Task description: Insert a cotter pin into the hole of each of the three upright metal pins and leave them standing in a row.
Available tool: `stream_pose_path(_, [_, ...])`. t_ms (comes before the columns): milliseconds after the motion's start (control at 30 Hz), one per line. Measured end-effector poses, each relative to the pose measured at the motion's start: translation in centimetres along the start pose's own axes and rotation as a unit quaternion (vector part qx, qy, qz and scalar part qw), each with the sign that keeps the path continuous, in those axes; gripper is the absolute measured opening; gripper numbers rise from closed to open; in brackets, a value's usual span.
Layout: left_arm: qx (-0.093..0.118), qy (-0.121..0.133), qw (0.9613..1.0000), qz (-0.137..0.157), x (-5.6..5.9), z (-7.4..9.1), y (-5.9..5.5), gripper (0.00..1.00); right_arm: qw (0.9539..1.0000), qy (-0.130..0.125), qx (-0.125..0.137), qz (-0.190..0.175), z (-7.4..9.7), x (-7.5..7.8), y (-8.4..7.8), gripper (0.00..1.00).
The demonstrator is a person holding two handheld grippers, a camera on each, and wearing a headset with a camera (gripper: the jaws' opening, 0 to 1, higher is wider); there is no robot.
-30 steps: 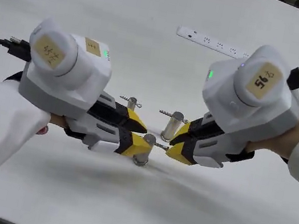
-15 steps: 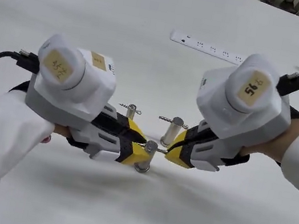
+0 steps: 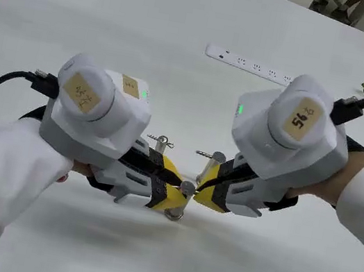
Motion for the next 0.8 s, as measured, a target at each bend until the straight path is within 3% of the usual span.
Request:
stream_pose_path(167, [-0.001,0.013,0.9999,0.001,-0.2,1.4,0.1,0.26,0.9999,-0.001,0.006,-0.009,-0.1,-0.1,0.1,0.1])
stream_pose_path(433, [-0.008,0.011,0.9999,0.001,0.9,4.7,-1.1,0.48,0.9999,0.006,0.01,-0.012,-1.1,-0.5,0.7,0.14])
stream_pose_path(633, [-0.011,0.02,0.9997,0.008,1.4,6.1,-1.9,0.57,0.9999,0.007,0.008,-0.011,-1.9,-0.4,1.1,0.13])
stream_pose_path(800, [-0.01,0.03,0.9994,0.014,1.6,6.8,-2.3,0.58,1.0,0.006,0.002,-0.006,-2.4,-0.3,1.3,0.11])
Point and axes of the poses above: the centre of the closed fingertips' face, and the gripper's own axes: z roughly backward along the fingers, x roughly to its right, y roughly out of its top, the point moved 6 cm from there along z, roughly backward along the fingers, and after that the axes turned 12 degrees about -z, right-handed, at the moved point
